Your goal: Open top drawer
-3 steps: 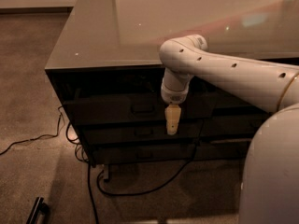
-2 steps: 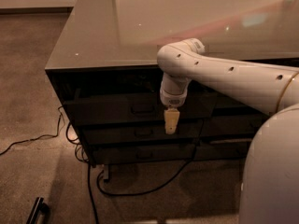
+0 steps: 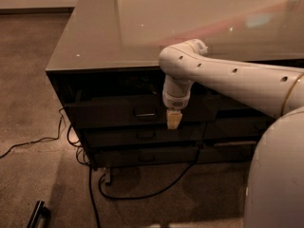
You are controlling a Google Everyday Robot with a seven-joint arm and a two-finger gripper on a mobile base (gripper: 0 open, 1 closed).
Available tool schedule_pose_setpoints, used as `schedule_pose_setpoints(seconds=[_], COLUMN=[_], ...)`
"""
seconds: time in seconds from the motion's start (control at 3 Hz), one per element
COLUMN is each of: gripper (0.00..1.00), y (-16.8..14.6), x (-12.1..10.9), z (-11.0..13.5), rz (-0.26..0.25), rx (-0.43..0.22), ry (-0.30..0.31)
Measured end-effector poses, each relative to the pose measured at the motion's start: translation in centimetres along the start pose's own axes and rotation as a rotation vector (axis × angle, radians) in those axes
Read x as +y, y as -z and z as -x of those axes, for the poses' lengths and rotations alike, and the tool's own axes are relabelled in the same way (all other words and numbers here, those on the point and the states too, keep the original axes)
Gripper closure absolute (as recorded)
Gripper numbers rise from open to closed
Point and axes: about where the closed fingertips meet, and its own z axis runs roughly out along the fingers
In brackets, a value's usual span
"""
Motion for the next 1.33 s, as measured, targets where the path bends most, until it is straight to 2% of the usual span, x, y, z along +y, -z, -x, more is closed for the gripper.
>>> schedule_pose_setpoints(seconds=[0.33,0.67,1.33], gripper=[0.16,0.00,0.00], y=[0.52,0.72,0.39], x=[-0.04,-0.04,-0.05], z=[0.03,-0.10,-0.91], rz=[0.000,0.000,-0.031], rx=[0.000,0.004,0.023], ry=[0.000,-0.004,-0.049])
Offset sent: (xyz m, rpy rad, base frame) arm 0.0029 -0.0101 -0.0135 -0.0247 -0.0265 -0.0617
